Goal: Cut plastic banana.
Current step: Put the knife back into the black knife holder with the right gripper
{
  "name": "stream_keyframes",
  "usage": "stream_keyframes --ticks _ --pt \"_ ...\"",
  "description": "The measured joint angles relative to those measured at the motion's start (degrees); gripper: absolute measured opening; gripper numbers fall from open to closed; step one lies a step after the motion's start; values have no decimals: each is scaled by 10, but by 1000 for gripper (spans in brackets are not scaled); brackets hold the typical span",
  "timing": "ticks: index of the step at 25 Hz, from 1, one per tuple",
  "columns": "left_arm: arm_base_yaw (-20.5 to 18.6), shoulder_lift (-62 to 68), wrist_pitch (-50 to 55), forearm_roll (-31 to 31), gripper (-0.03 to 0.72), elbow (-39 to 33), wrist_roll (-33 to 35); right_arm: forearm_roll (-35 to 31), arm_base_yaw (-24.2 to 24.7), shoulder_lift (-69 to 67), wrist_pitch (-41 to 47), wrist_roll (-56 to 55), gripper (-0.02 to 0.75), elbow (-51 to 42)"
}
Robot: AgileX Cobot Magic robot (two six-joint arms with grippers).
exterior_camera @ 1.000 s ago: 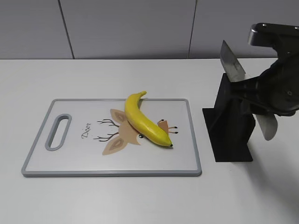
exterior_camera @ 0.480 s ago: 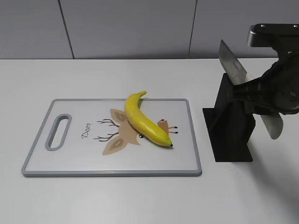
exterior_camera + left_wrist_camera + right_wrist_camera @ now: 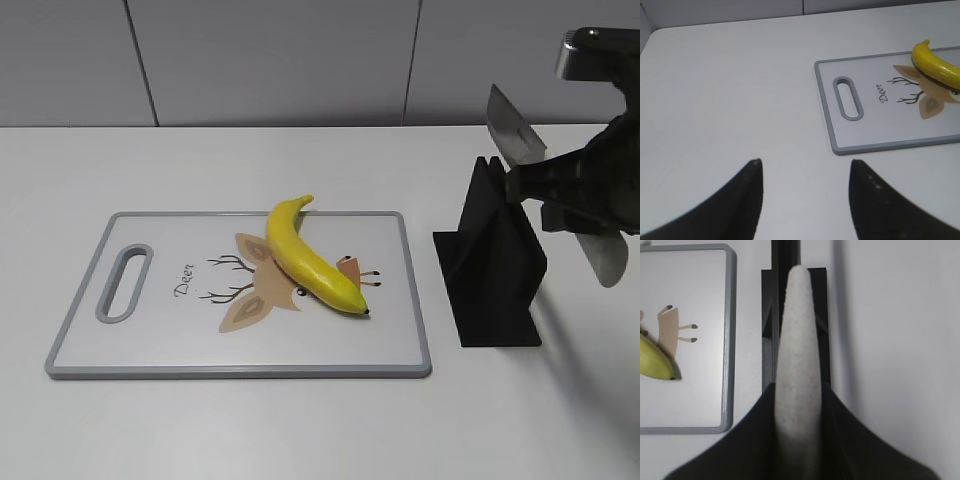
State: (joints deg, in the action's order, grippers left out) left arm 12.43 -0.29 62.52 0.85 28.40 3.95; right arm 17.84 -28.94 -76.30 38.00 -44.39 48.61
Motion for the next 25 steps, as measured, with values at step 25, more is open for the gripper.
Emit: stream_keyframes --ticks 25 --pt "0 0 0 0 521 0 0 -13 0 -79 -18 38 180 1"
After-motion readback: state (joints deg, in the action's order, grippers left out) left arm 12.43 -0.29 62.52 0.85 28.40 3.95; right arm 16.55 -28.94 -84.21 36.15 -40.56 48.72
